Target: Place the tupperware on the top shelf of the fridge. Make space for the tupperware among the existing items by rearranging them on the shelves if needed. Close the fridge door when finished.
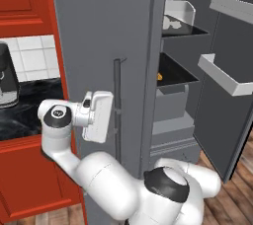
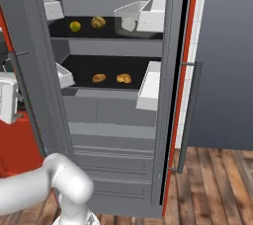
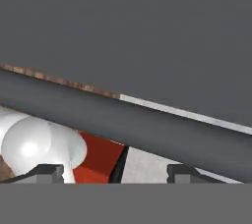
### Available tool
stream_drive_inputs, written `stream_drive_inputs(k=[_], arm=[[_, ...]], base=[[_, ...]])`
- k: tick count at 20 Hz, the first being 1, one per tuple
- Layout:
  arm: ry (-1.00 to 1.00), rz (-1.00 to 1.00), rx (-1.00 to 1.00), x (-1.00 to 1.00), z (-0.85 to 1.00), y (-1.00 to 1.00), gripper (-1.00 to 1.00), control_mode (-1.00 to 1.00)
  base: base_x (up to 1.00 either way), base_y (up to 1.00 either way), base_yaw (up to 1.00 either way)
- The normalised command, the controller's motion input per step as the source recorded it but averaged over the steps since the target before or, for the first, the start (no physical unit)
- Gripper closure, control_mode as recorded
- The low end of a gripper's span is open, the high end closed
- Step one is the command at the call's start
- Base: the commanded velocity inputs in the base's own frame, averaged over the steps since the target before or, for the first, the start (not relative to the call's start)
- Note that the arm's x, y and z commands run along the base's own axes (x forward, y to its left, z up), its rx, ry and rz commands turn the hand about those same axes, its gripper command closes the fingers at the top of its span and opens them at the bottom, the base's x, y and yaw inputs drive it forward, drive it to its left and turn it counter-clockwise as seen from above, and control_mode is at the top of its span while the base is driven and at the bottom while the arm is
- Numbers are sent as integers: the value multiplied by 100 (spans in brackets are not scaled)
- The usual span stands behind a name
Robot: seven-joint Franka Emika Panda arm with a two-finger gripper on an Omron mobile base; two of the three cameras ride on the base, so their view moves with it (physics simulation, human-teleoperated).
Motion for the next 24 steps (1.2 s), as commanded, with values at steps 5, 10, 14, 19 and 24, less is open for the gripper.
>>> stream_drive_inputs(k=[5,10,14,19,24], arm=[[0,3,0,100,0,-62,-100,-100],[-9,12,0,100,0,-54,-100,-100],[-26,29,2,86,0,-78,-100,-100],[-38,49,13,60,0,-100,-100,-100],[-33,52,13,79,0,-100,-100,-100]], base=[[0,0,0],[0,0,0],[0,0,0],[0,0,0],[0,0,0]])
